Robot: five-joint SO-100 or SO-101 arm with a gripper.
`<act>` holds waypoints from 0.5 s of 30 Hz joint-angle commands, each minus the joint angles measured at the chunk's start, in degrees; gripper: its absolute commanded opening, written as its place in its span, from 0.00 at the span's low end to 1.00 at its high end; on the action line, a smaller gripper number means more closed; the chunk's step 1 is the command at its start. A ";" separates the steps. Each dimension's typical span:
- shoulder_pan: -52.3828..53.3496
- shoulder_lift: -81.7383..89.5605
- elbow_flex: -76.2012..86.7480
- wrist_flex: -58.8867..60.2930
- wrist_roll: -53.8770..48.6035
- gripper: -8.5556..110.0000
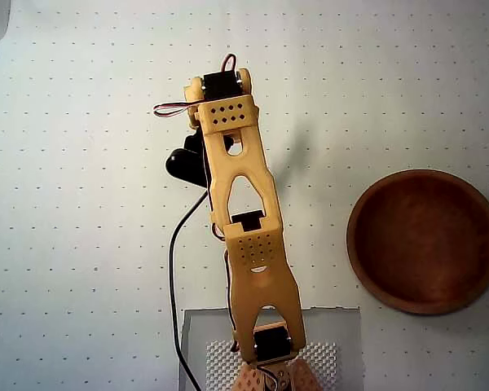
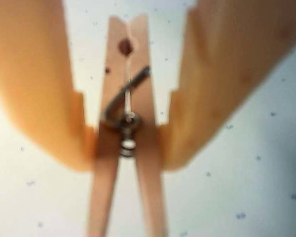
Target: Grasp a clothespin and put it in the bowl.
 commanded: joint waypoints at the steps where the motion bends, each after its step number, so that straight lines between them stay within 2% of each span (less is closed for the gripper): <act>1: -0.53 13.97 2.46 1.67 -0.44 0.04; 15: 0.97 35.51 23.29 1.67 -2.64 0.04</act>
